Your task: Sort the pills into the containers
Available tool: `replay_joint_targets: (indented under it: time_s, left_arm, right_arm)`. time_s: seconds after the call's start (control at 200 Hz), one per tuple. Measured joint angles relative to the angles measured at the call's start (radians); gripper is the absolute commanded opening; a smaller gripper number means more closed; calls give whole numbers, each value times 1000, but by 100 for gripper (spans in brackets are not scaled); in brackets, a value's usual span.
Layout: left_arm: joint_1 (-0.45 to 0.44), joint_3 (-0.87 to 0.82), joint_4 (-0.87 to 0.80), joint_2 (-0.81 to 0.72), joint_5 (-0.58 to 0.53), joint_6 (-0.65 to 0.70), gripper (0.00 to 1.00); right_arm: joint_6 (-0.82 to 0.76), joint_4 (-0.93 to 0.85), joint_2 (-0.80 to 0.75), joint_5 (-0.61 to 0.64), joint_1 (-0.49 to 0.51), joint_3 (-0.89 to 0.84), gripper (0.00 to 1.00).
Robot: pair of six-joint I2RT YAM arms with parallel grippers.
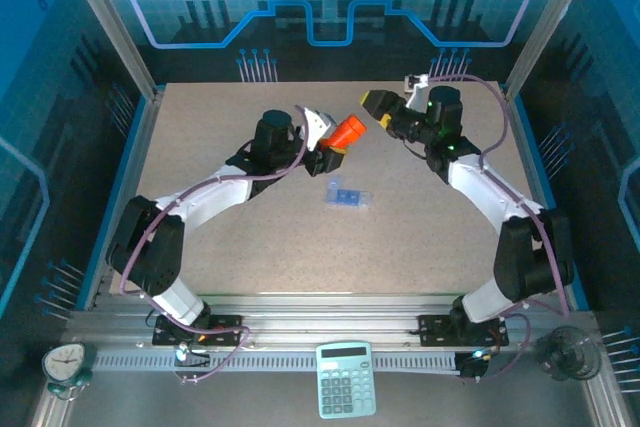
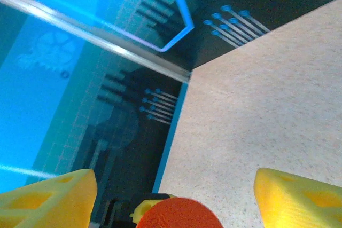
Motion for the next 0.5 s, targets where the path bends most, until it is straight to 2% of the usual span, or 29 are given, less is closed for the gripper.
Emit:
replay_joint_targets:
  time_s: [0.225,0.5]
  left_arm:
    - [-43,0,-9,0,-114,86,0]
    - [-53,0,-11,0,-166,123,0]
  right_arm:
    - [18,-225,-10,115,33,95,83]
    - [18,-330,19,142,75,106,79]
